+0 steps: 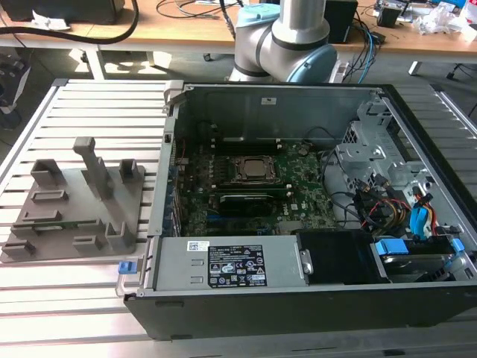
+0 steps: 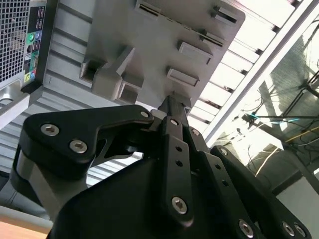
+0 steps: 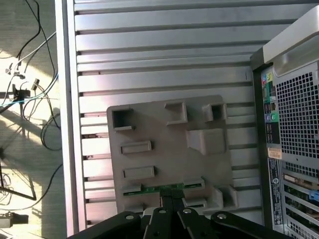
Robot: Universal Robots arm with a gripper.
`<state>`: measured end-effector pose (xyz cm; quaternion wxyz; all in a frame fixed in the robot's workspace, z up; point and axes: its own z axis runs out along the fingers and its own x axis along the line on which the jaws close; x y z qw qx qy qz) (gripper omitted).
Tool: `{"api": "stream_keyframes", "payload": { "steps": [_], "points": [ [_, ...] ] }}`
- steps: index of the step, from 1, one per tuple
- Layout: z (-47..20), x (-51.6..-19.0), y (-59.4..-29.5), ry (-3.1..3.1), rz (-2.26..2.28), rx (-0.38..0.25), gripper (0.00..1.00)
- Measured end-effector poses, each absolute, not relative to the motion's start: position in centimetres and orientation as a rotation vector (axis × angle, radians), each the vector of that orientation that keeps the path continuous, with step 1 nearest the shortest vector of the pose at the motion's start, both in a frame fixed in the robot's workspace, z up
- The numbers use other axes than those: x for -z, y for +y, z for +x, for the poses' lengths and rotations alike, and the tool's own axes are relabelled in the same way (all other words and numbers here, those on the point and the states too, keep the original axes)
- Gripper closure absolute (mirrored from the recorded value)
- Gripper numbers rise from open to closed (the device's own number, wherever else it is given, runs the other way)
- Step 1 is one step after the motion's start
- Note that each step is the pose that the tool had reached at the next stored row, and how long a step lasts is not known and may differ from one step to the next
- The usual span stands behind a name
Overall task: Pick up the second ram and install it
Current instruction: 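Reach for the second ram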
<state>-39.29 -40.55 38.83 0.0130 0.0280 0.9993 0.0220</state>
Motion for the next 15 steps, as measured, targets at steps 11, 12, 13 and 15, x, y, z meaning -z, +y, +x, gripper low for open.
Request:
{"api": "stream_keyframes", "payload": {
  "steps": [11, 12, 13, 15],
  "points": [
    [-38.6, -38.5, -40.8, 3.121, -0.035, -0.009, 0.89],
    [-38.4, -38.5, -40.8, 3.122, -0.035, -0.004, 0.89],
    [-38.2, -38.5, -40.8, 3.123, -0.035, -0.003, 0.89],
    [-38.1, -38.5, -40.8, 3.124, -0.035, -0.003, 0.89]
  ]
}}
